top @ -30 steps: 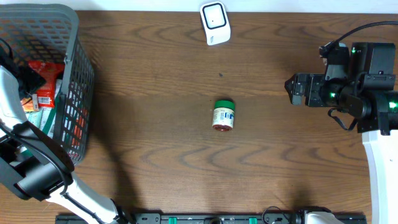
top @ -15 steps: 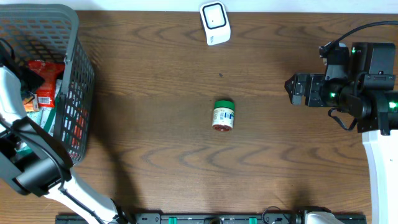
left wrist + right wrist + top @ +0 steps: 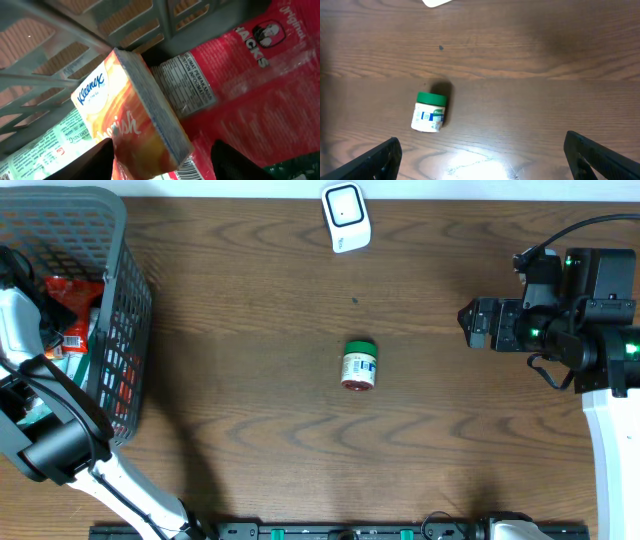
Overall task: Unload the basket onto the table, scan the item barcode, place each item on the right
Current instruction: 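Reach the left gripper back into the basket and grasp the orange Kleenex pack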
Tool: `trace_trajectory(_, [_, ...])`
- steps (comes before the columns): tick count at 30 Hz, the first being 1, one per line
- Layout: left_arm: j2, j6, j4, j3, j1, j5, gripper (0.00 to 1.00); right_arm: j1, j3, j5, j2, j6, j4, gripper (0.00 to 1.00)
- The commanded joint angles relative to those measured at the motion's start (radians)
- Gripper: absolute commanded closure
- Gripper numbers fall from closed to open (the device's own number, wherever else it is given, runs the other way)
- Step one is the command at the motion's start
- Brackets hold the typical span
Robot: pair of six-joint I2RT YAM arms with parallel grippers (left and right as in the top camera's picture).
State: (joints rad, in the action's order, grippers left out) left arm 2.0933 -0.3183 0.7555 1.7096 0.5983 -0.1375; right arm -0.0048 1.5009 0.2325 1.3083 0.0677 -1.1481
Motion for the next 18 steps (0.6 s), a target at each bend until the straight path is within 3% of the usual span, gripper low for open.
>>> trace_trajectory(1, [0.005,-0.009,-0.005,-0.006,-0.002,-0.013,0.38,0.019,0.020,0.007,-0.001,0.002,-0.001,0.01])
trace_trajectory(6, [0.006,-0.009,-0.029,-0.034,-0.002,-0.013,0.40,0.019,0.020,0.007,-0.001,0.002,-0.001,0.01])
trace_trajectory(12, [0.006,-0.009,-0.064,-0.071,-0.002,-0.013,0.52,0.019,0.020,0.007,-0.001,0.002,-0.001,0.01])
trace_trajectory(13, [0.006,-0.009,-0.065,-0.071,-0.002,-0.013,0.56,0.019,0.020,0.007,-0.001,0.002,-0.001,0.01])
trace_trajectory(14, [0.003,-0.008,-0.066,-0.069,-0.002,-0.013,0.70,0.019,0.020,0.007,-0.001,0.002,-0.001,0.01])
trace_trajectory(16, [-0.003,-0.004,-0.065,-0.068,-0.002,-0.013,0.86,0.019,0.020,0.007,-0.001,0.002,-0.001,0.01])
trace_trajectory(18, [-0.017,-0.005,-0.064,-0.067,-0.002,-0.013,0.92,0.019,0.020,0.007,-0.001,0.002,-0.001,0.01])
